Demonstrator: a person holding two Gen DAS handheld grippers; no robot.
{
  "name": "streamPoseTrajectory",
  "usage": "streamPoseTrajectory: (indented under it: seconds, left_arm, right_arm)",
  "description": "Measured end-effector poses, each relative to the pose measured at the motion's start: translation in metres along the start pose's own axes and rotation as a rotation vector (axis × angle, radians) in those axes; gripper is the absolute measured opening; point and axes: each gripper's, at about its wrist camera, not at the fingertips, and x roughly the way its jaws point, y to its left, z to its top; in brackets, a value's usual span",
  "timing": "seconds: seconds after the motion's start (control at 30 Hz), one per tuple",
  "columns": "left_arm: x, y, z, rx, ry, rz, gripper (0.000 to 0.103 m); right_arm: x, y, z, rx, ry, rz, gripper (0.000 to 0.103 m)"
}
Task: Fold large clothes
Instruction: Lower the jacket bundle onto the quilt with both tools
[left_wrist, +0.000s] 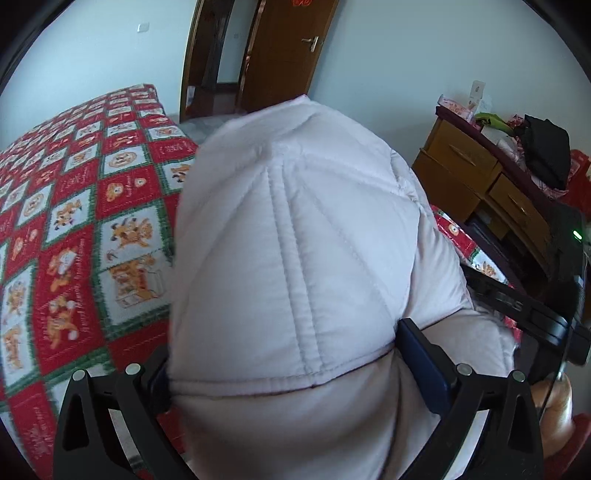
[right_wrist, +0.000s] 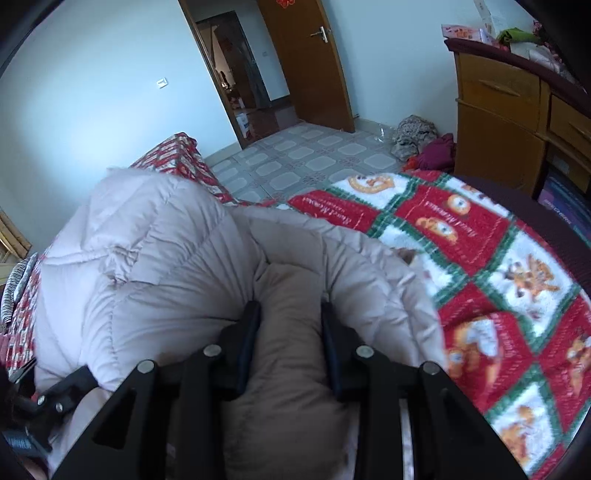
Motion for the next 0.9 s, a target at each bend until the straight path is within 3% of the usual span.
streamPoseTrajectory:
  seconds: [0.17, 0.23, 0.37, 0.5, 0.67, 0.9]
  left_arm:
    - [-0.033, -0.008, 0.034, 0.109, -0.155, 0.100, 0.102]
    - [-0.033, -0.009, 0.053, 0.128, -0.190, 0.159, 0.102]
    - [-0.001, 0.004, 0.071, 0.071, -0.136, 0.236, 0.102]
    - [0.030, 0.014, 0.069, 0.038, -0.078, 0.242, 0.102]
    - [0.064, 0.013, 0.069, 0.031, 0.031, 0.212, 0.102]
    - [0.078, 0.005, 0.057, 0.046, -0.001, 0.273, 0.102]
  right_arm:
    - [-0.055, 0.020, 0.014, -0.027, -0.164, 0.096, 0.033]
    - [-0.061, 0.042, 0.031, -0.100, -0.174, 0.108, 0.033]
    - [-0.026, 0.073, 0.051, -0.145, -0.052, 0.160, 0.033]
    - [0.031, 0.073, 0.040, -0.130, 0.071, 0.127, 0.031]
    - [0.057, 0.054, 0.030, -0.091, 0.078, 0.122, 0.028]
    - [0.057, 0.050, 0.015, -0.041, 0.013, 0.110, 0.022]
